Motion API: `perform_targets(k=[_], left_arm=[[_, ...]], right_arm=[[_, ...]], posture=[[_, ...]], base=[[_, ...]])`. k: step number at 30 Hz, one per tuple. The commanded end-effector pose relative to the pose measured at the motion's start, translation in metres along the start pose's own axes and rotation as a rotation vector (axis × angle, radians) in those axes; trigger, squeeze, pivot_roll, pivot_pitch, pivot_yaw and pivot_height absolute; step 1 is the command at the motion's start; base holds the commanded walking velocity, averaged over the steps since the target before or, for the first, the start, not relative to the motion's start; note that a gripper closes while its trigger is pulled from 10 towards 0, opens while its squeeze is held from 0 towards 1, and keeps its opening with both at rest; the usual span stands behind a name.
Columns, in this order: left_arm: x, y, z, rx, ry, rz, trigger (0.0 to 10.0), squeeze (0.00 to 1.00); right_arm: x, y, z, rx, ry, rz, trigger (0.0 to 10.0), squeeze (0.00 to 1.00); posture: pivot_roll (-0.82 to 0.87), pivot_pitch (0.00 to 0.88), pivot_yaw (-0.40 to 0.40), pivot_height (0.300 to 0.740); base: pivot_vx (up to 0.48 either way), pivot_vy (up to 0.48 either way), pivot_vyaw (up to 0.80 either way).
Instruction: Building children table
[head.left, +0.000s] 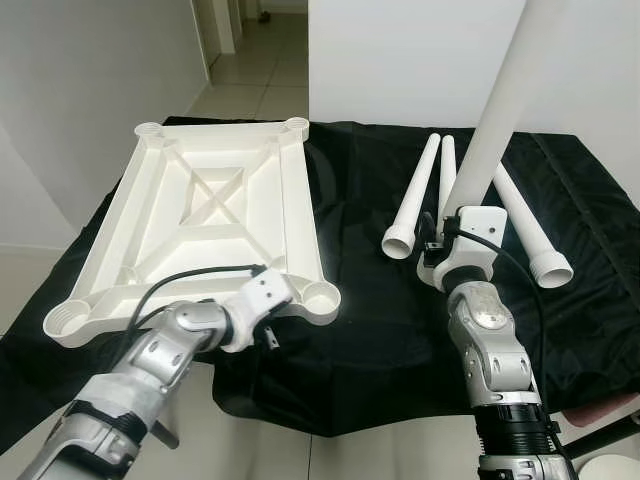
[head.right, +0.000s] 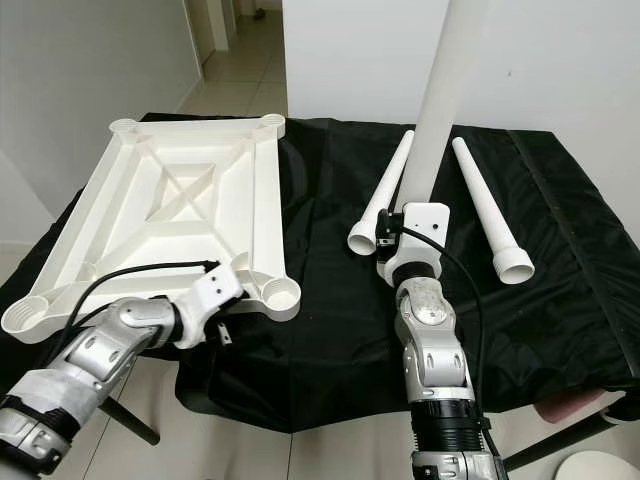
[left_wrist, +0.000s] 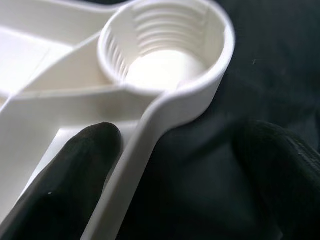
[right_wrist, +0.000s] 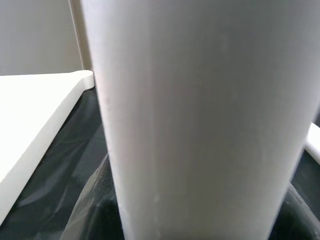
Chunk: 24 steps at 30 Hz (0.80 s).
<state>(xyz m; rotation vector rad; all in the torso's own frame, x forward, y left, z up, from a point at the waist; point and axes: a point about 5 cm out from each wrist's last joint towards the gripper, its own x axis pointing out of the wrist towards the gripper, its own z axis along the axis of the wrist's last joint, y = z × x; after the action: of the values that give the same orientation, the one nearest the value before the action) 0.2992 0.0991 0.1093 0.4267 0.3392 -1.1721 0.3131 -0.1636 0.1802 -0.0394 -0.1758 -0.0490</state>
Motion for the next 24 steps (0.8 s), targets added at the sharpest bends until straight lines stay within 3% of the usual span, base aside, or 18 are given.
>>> perform_targets(k=[1,12,17,24], left_arm=[[0.004,-0.003,0.002,0.028,0.01,-0.026,10.0,0.0],[0.047,-0.027,0.042,0.085,-0.106,-0.091,10.0,0.0],[0.055,-0.028,0.056,0.091,-0.149,-0.068,10.0,0.0],[0.049,-0.02,0.057,0.083,-0.162,-0.018,10.0,0.0]], right_arm=[[0.0,0.0,0.003,-0.002,-0.013,-0.006,10.0,0.0],[-0.001,0.004,0.005,0.022,-0.028,0.001,10.0,0.0],[0.0,0.012,0.006,0.032,-0.041,0.042,10.0,0.0],[-0.002,0.021,0.008,0.056,-0.052,0.13,10.0,0.0]], posture=[[-0.01,0.029,0.048,0.74],[-0.01,0.037,0.056,0.74],[0.0,0.035,0.058,0.74],[0.0,0.033,0.058,0.74]], base=[[0.0,0.0,0.0],[0.0,0.0,0.0],[0.0,0.0,0.0],[0.0,0.0,0.0]])
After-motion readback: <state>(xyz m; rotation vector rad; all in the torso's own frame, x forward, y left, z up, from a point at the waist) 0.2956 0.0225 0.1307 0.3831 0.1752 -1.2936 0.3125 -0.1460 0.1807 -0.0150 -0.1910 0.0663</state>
